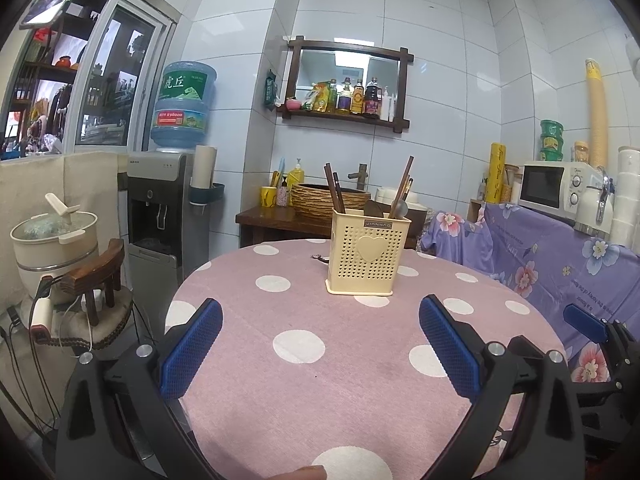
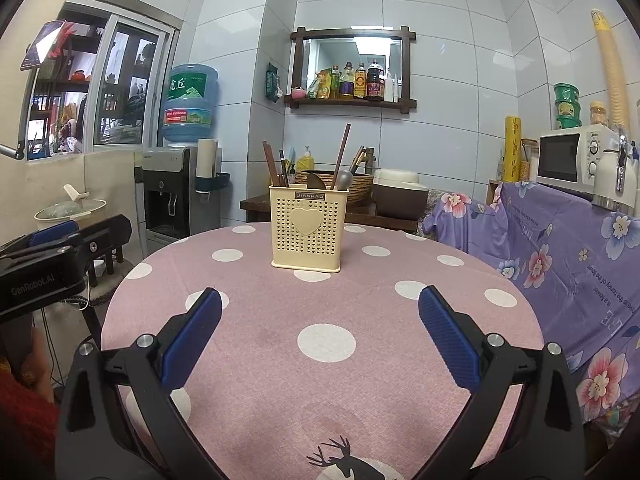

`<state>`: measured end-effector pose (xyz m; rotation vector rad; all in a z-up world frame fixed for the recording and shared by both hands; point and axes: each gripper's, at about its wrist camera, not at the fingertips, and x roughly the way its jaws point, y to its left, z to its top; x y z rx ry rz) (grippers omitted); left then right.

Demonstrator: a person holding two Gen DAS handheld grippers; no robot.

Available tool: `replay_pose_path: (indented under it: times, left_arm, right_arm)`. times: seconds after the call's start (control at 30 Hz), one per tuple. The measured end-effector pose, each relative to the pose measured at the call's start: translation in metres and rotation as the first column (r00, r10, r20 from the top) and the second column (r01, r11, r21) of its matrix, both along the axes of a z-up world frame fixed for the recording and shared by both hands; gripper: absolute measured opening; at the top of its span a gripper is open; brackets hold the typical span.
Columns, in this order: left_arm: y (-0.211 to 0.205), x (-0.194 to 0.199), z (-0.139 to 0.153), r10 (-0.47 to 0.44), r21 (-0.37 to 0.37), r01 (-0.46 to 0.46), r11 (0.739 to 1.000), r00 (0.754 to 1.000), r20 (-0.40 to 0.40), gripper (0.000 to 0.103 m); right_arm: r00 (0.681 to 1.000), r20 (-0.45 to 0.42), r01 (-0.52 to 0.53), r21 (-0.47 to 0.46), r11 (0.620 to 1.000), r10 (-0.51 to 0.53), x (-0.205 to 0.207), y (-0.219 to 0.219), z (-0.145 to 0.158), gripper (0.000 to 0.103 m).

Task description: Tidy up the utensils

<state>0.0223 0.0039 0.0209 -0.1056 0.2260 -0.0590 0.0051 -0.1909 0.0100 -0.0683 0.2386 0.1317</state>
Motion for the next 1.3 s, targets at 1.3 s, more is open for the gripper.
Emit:
replay_pose_path:
  times: [1.3]
  left_arm:
    - [0.0024,0.0018,-0.0003,0.004,0.010,-0.004,1.000,1.000,-0.015,0.098]
  right_arm:
    - [1.000,-0.008,0.002,0.000,1.000,-0.002,0.0012,0.0002,-0.0001,0.097]
